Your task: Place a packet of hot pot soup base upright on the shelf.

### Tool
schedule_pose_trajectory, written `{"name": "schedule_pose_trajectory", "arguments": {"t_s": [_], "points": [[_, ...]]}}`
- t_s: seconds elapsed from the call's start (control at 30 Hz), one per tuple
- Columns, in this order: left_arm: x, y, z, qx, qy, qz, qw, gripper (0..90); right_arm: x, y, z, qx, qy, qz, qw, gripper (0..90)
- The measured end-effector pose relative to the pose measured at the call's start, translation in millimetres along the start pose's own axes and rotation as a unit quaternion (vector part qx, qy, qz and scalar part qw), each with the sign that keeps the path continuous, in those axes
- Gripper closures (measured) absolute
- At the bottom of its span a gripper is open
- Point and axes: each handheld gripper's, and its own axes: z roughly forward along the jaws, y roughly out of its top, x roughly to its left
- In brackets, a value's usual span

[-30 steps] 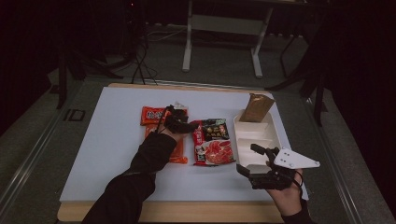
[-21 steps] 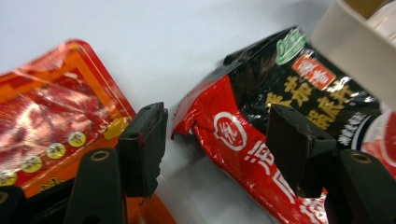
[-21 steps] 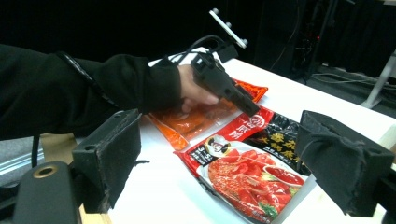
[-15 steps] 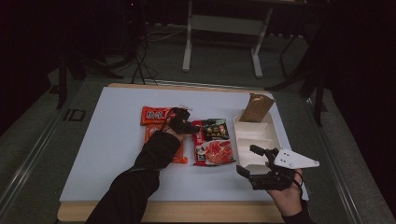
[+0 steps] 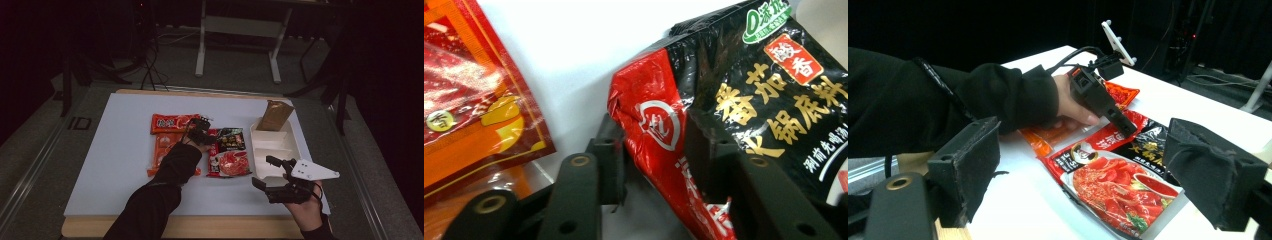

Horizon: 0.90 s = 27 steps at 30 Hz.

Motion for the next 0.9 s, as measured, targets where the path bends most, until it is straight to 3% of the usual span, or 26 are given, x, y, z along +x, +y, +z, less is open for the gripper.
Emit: {"name": "schedule_pose_trajectory", "arguments": {"t_s": [0.1,0.13,0.2,0.27,0.57,0.9], "points": [[-5.5,1.6,0.4,-0.009,0.021,-0.002,0.9997,74.1,0.3,0.0,0.4,0.001,0.001,0.001,1.0000,15.1],[-7.2,1.4,3.1,-0.007,0.022,0.015,0.9996,80.0,0.2,-0.1,0.5,0.001,0.001,0.002,1.0000,15.1],[-6.8,0.7,4.2,-0.018,0.009,-0.002,0.9998,83.6,0.1,-0.1,0.4,0.003,0.001,0.003,1.0000,15.2],[-6.6,1.0,4.2,-0.021,0.000,-0.002,0.9998,86.5,-0.5,-0.7,-0.4,0.003,-0.001,0.002,1.0000,15.2],[-5.1,-5.0,-10.7,-0.064,-0.016,-0.008,0.9978,87.5,-4.4,-1.5,-2.6,0.001,-0.006,0.009,0.9999,15.5],[-4.4,-10.5,-41.3,-0.119,-0.049,-0.017,0.9915,88.0,-4.6,1.3,-4.1,-0.003,-0.011,0.009,0.9999,15.6]]}}
